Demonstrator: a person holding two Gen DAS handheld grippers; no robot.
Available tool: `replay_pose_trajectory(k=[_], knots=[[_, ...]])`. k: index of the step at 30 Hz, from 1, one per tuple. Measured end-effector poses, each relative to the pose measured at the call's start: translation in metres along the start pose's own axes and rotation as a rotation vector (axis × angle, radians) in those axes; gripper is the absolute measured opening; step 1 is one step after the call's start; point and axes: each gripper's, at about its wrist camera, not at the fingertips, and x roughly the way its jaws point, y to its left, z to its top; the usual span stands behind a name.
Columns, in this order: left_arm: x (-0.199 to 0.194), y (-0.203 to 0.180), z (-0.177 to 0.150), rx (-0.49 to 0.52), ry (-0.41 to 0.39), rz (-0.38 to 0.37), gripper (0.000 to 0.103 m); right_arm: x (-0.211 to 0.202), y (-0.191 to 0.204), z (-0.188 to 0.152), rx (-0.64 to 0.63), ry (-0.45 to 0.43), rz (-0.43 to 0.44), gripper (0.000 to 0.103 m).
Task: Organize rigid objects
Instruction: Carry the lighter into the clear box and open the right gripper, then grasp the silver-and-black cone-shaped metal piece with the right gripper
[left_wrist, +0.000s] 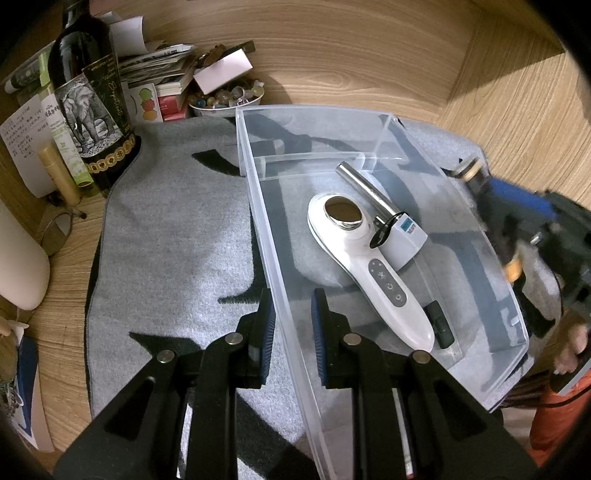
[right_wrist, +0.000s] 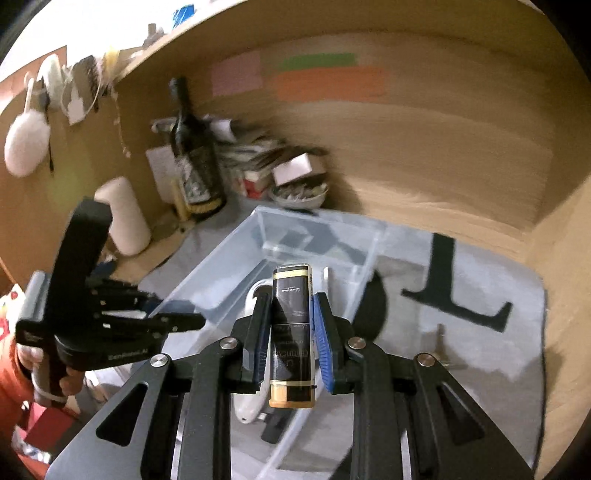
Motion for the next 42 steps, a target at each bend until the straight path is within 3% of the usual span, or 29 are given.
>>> replay_pose_trajectory(k=[13, 21, 27, 40, 42], knots=[[0.000, 0.000, 0.000, -0.002, -0.002, 0.002, 0.018, 0.039, 0.010, -0.019, -0.080, 0.125, -0.038, 0.021], [0.000, 0.000, 0.000, -0.004, -0.001, 0.002, 0.018, 0.033, 0.004, -0.017, -0.061, 0.102, -0.058, 0.022], [0.000, 0.001, 0.000, -0.006, 0.000, 0.001, 0.018, 0.025, -0.001, -0.014, -0.030, 0.080, -0.033, 0.040], [0.000, -0.001, 0.001, -0.005, 0.003, 0.013, 0.018, -0.020, -0.020, -0.009, 0.000, -0.010, -0.099, 0.047], [0.001, -0.002, 0.002, -0.005, 0.004, 0.015, 0.018, -0.024, -0.026, -0.011, 0.006, -0.016, -0.112, 0.055]])
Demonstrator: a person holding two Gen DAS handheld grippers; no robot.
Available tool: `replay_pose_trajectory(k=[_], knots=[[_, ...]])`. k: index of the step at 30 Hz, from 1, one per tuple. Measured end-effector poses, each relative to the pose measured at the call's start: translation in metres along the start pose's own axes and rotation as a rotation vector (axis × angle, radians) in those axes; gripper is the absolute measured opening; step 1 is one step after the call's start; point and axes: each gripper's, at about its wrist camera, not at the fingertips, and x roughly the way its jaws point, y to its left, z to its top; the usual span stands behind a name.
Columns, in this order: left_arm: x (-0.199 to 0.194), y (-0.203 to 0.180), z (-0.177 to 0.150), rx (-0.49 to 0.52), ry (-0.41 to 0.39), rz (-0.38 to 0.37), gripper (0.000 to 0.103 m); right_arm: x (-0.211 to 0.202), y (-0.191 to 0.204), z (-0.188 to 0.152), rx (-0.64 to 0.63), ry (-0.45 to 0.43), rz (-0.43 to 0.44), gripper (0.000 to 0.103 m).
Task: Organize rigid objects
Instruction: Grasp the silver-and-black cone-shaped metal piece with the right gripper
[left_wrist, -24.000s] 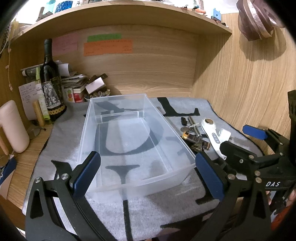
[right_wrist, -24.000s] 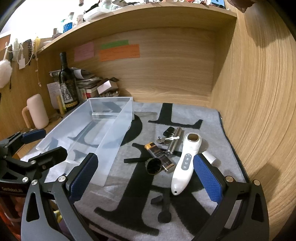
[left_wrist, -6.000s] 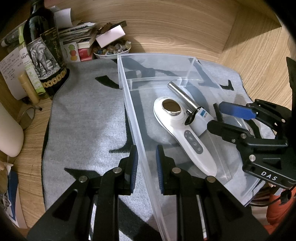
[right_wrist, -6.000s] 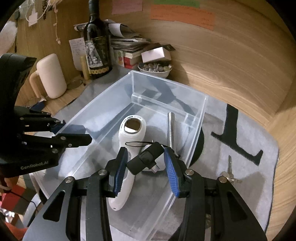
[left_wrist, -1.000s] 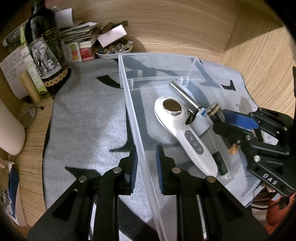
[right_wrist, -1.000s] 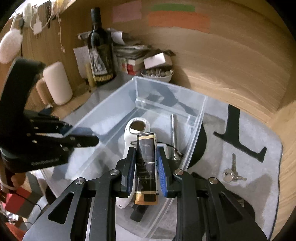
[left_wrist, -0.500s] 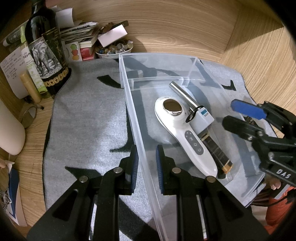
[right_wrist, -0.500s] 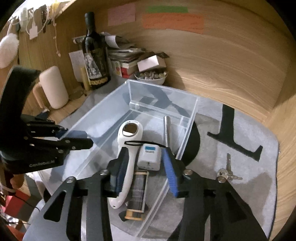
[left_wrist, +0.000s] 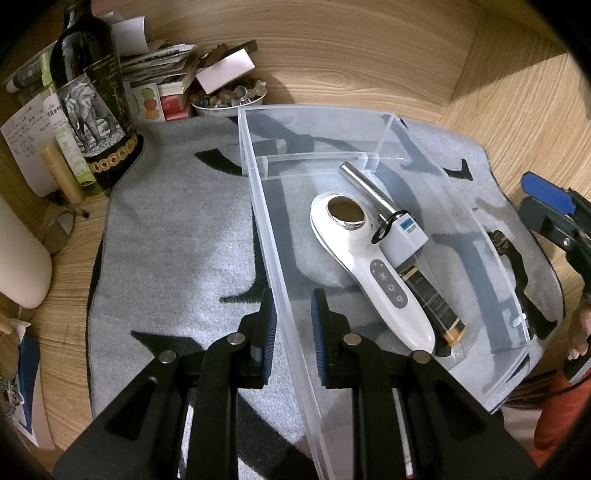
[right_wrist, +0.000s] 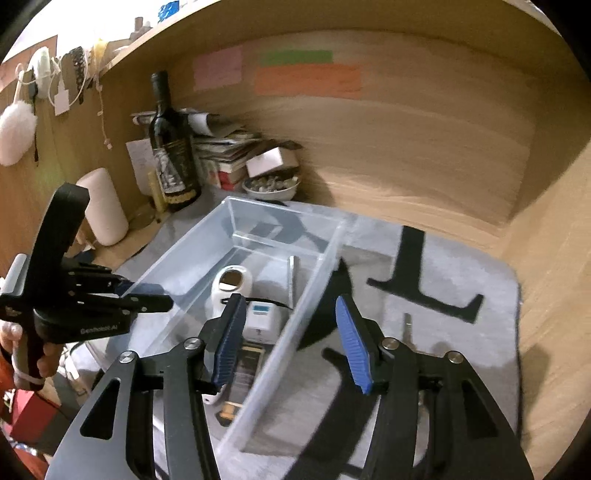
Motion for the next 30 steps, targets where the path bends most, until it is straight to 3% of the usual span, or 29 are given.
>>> replay_pose_trajectory(k=[2, 12, 20, 30], knots=[[0.000, 0.000, 0.000, -0.001, 0.000, 0.000, 0.018, -0.004, -0.008, -0.004, 0.012, -0.007, -0.025, 0.060], [0.001, -0.001, 0.000, 0.003, -0.001, 0.007, 0.018, 0.001, -0.050, -0.043, 0.115, 0.085, -0.095, 0.061], [0.001, -0.001, 0.000, 0.003, -0.002, 0.007, 0.018, 0.021, -0.064, -0.067, 0.113, 0.184, -0.148, 0.060], [0.000, -0.001, 0.001, -0.001, -0.002, -0.001, 0.018, 0.048, -0.093, -0.081, 0.153, 0.283, -0.143, 0.060]])
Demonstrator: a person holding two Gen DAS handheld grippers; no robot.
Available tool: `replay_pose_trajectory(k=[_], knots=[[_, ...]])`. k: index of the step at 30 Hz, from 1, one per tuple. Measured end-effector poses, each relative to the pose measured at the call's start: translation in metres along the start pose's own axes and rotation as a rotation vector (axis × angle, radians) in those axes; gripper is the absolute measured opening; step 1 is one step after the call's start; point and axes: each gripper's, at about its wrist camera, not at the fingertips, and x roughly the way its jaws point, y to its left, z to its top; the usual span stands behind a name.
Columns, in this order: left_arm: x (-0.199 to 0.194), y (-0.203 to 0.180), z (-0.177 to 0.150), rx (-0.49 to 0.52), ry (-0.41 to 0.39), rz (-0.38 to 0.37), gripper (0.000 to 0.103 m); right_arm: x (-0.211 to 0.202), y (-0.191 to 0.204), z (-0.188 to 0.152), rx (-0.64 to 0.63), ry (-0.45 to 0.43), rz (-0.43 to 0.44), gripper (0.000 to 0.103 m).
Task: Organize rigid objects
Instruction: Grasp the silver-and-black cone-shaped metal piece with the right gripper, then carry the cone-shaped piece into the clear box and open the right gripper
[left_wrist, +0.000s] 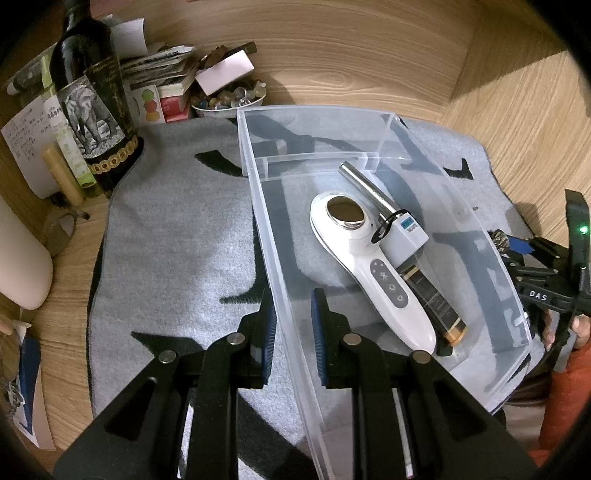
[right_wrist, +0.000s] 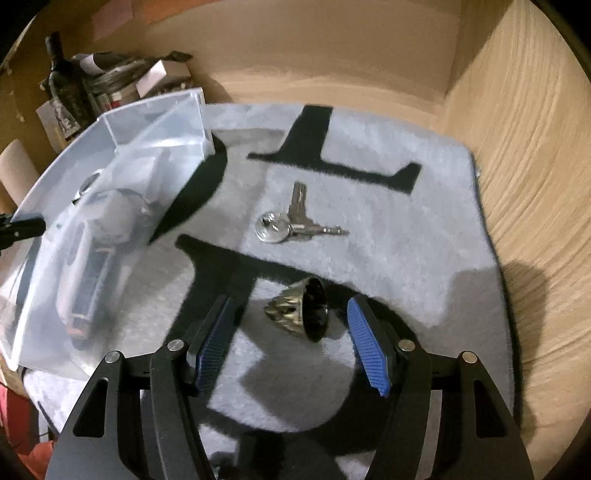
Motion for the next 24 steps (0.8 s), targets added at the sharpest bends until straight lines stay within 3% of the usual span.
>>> replay_pose_trajectory(k=[3, 6, 14, 24], knots=[[0.000, 0.001, 0.000, 0.000, -0.001, 0.001, 0.018, -0.001, -0.001, 0.000, -0.004, -0.011, -0.003, 0.055], [-0.001, 0.001, 0.000, 0.003, -0.003, 0.004, 0.018, -0.002, -0.002, 0.000, -0.008, -0.019, -0.006, 0.034], [-0.001, 0.001, 0.000, 0.003, -0.002, 0.003, 0.018, -0.013, 0.007, 0.002, -0.014, -0.063, -0.008, 0.034], [-0.001, 0.003, 0.000, 0.001, -0.004, 0.000, 0.018, -0.063, 0.037, 0.023, -0.043, -0.228, 0.063, 0.034]])
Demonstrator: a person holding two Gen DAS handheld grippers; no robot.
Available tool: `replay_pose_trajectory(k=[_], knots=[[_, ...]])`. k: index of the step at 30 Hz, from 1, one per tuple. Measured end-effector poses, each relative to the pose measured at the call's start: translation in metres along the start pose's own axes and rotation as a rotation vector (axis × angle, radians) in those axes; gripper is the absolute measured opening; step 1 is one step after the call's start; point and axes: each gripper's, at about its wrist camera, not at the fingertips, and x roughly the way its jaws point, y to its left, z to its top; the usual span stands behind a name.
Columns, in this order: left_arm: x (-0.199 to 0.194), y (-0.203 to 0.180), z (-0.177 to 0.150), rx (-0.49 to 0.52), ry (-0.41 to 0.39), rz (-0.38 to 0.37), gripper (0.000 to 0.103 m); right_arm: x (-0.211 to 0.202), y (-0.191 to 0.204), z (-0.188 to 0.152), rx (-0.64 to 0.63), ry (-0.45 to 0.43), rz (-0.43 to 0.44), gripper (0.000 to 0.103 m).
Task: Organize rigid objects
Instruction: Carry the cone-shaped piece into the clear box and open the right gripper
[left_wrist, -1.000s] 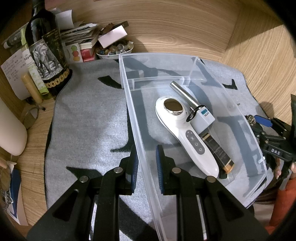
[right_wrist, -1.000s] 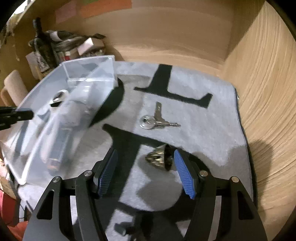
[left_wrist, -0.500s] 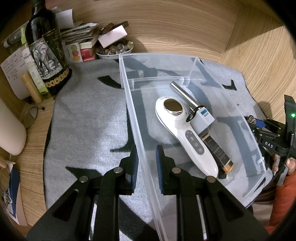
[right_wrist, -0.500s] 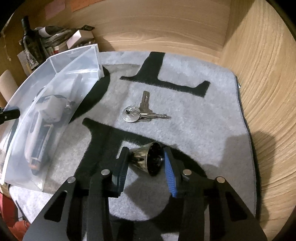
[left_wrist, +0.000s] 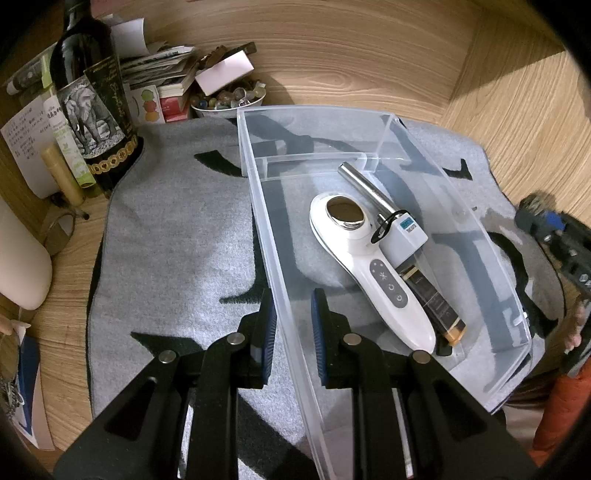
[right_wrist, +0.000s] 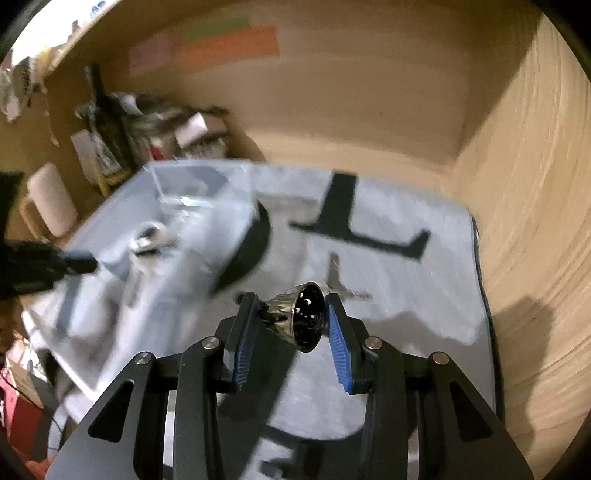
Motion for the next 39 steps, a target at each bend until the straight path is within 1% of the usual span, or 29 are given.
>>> replay_pose_trajectory(k=[2, 6, 12, 16, 22, 28, 33, 39], knots=[[0.000, 0.000, 0.000, -0.001, 0.000, -0.001, 0.018, -0.008, 0.011, 0.008, -0.013, -0.033, 0.025, 0.034], [0.000, -0.002, -0.001, 0.002, -0.002, 0.002, 0.018, -0.012, 0.032, 0.022, -0.059, -0.070, 0.068, 0.034], [0.000, -0.001, 0.000, 0.002, -0.001, -0.004, 0.018, -0.004, 0.064, 0.031, -0.135, -0.073, 0.122, 0.034], [0.000, -0.002, -0.001, 0.005, -0.002, -0.006, 0.018, 0.009, 0.082, 0.033, -0.177, -0.044, 0.154, 0.034], [0.000, 0.000, -0.001, 0.005, -0.003, -0.014, 0.018, 0.031, 0.105, 0.029, -0.227, 0.024, 0.193, 0.034], [0.000, 0.000, -0.003, 0.006, -0.006, -0.021, 0.018, 0.049, 0.125, 0.025, -0.290, 0.102, 0.207, 0.034], [0.000, 0.000, -0.003, 0.007, -0.006, -0.022, 0.018, 0.055, 0.133, 0.021, -0.329, 0.141, 0.206, 0.034], [-0.001, -0.001, -0.004, 0.009, -0.009, -0.022, 0.018, 0.060, 0.133, 0.020, -0.320, 0.156, 0.199, 0.034]])
